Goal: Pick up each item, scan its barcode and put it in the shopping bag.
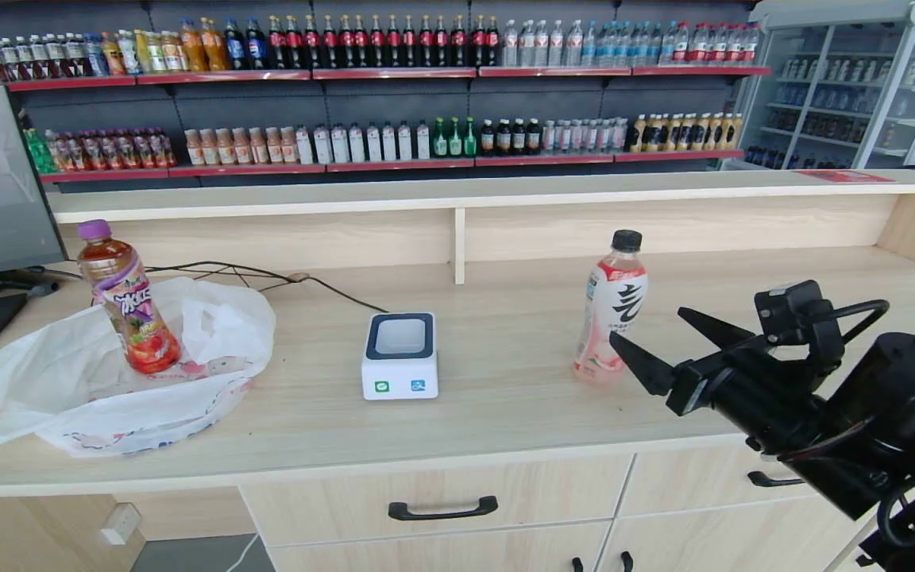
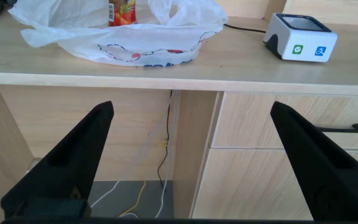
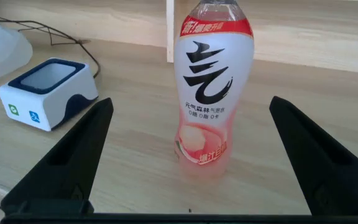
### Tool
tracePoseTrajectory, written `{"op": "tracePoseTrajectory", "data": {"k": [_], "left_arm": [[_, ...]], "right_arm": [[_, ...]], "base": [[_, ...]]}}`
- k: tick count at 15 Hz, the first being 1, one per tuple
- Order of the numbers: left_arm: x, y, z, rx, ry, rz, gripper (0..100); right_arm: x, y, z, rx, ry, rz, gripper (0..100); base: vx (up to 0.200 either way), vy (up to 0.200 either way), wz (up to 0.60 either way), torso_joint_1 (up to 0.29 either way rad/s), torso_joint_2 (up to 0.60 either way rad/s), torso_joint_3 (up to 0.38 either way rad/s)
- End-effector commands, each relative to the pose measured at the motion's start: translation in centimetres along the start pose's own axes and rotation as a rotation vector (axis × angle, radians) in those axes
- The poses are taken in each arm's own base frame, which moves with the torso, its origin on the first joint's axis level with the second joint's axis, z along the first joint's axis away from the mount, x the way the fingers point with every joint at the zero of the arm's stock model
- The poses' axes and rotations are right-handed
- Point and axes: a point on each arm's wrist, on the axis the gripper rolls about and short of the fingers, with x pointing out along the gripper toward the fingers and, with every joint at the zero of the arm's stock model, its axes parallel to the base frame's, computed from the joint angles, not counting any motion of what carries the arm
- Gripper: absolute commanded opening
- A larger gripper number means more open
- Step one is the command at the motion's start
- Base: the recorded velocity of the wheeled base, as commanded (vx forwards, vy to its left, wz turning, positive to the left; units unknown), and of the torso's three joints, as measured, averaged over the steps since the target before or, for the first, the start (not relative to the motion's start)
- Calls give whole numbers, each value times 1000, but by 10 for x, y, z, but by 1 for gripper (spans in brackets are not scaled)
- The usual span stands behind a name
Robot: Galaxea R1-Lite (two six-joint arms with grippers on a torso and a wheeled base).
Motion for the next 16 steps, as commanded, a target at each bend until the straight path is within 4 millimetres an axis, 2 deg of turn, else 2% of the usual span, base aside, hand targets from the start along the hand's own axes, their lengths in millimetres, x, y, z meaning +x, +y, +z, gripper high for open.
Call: {"op": "tracePoseTrajectory", "data": {"k": [1,10,13,16], "left_arm": [[0,0,0,0,0,1,100],[0,0,0,0,0,1,100],[0,0,0,0,0,1,100],[0,0,0,0,0,1,100]], "right_arm": [[-3,0,-28,15,125,-21,100],[28,2,-49,36,148,-103,100],[33,-4,-45,38,120,-123,100],[39,-1,-47,38,113,-112,100]], "base": [[0,0,0,0,0,0],[0,0,0,0,0,0],[0,0,0,0,0,0],[0,0,0,0,0,0]]}}
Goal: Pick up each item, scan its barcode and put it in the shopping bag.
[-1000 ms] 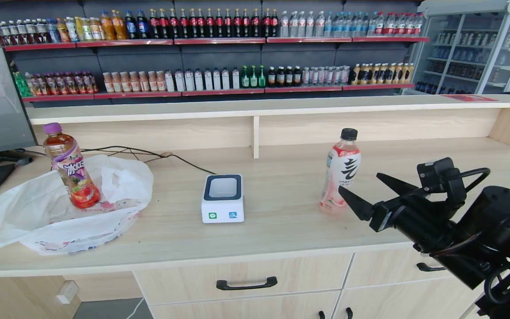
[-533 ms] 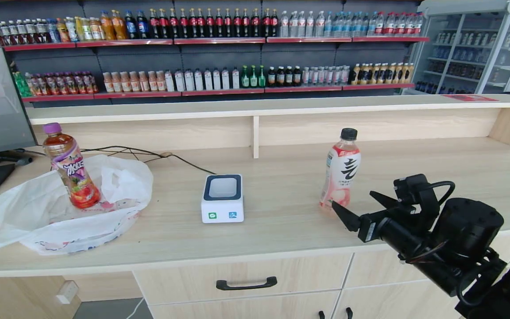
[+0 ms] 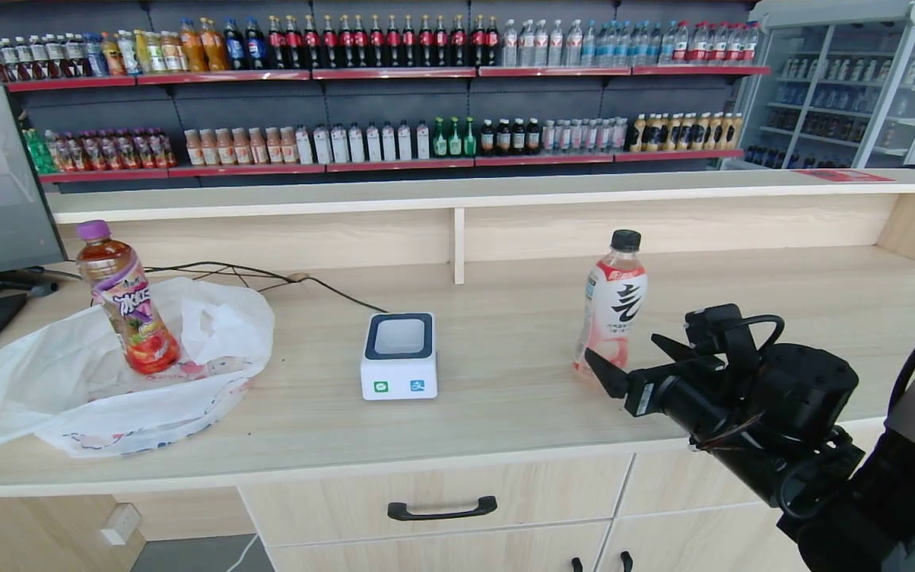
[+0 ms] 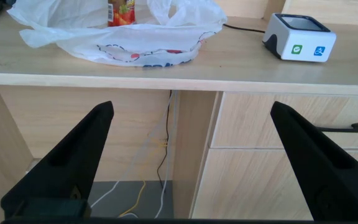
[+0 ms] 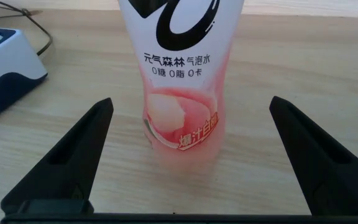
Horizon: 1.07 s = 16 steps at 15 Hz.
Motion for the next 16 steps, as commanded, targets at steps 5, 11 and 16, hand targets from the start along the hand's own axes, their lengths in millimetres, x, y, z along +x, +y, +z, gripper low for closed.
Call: {"op": "tracePoseTrajectory", "data": {"k": [5,11,16], "left_arm": [[0,0,0,0,0,0,100],[0,0,0,0,0,0,100],[0,0,0,0,0,0,100]], "right_arm": [[14,6,-2,-4,-18,16,100],[28,11,-2,-1,-50,-40,100],[38,23,-4,1,-64,-48,100]], "base": [[0,0,0,0,0,0],[0,0,0,0,0,0],[0,0,0,0,0,0]]}}
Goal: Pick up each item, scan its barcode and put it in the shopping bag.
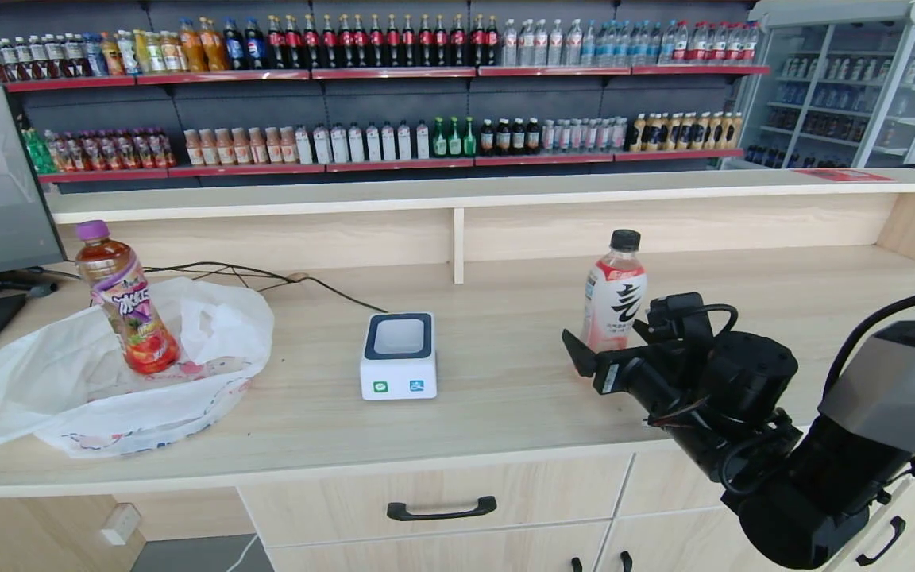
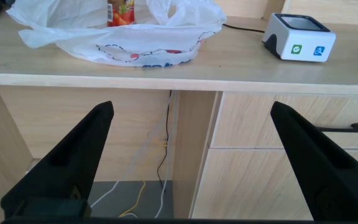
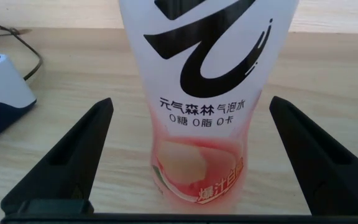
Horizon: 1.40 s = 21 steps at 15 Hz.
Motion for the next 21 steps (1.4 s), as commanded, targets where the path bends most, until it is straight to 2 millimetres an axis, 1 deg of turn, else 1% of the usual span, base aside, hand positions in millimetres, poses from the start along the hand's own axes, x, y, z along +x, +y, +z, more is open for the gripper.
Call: {"op": "tracePoseTrajectory", "data": {"k": [1,3,14,15,18,21], "left_arm": [[0,0,0,0,0,0,100],[0,0,0,0,0,0,100],[0,0,0,0,0,0,100],[0,0,0,0,0,0,100],[0,0,0,0,0,0,100],[0,0,0,0,0,0,100]], "right_arm": [[8,6,-2,2,-15,-11,100],[13,14,-4,8,-25,-5,100],[22,14,1,16,-61,-16,100],[22,14,0,19,-58,-18,0],[23,17,1,39,-63,-11,0],[22,14,2,38,-61,-19,0]], "base": [[0,0,0,0,0,0],[0,0,0,0,0,0],[0,0,0,0,0,0],[0,0,0,0,0,0],[0,0,0,0,0,0],[0,0,0,0,0,0]]}}
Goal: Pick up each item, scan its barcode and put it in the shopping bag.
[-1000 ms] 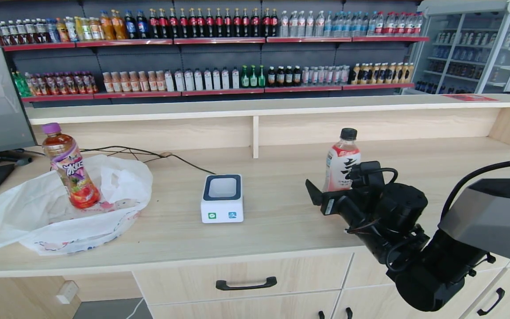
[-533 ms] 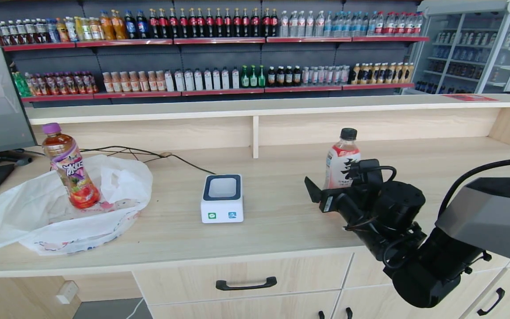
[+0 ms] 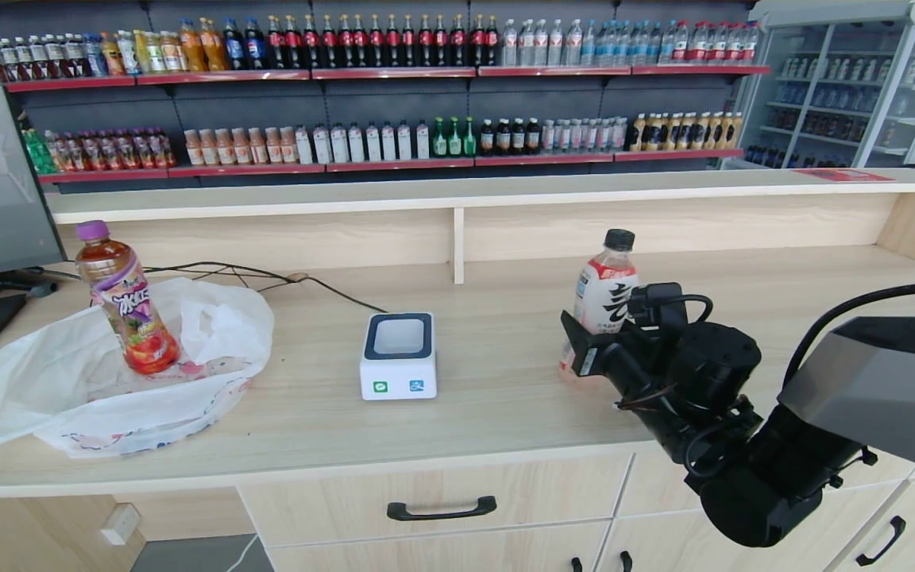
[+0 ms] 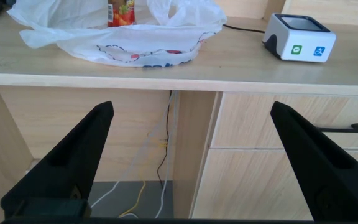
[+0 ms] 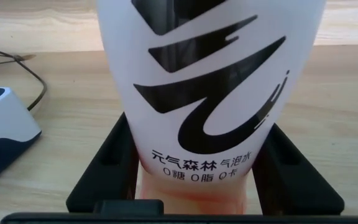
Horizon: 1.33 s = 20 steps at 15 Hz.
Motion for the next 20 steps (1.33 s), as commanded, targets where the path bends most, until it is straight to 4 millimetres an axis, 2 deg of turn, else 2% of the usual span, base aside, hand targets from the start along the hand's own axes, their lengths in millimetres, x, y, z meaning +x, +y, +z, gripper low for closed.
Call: {"op": "tracePoseTrajectory", "data": {"k": [1,4,10,13,16,20], "left_arm": [[0,0,0,0,0,0,100],[0,0,0,0,0,0,100],[0,0,0,0,0,0,100],[0,0,0,0,0,0,100],[0,0,0,0,0,0,100],[0,0,0,0,0,0,100]], "right_arm": [[-1,1,1,0,-2,3,0],[-1,1,2,2,-4,3,0],[-12,-2,26,12,-52,3,0],[-26,-5,45,19,-83,2,0],[-51,-8,67,24,-112,11,0],[-80,-14,84,33,-134,15,0]], "base": [[0,0,0,0,0,0],[0,0,0,0,0,0],[0,0,0,0,0,0],[0,0,0,0,0,0],[0,0,0,0,0,0],[0,0,0,0,0,0]]}}
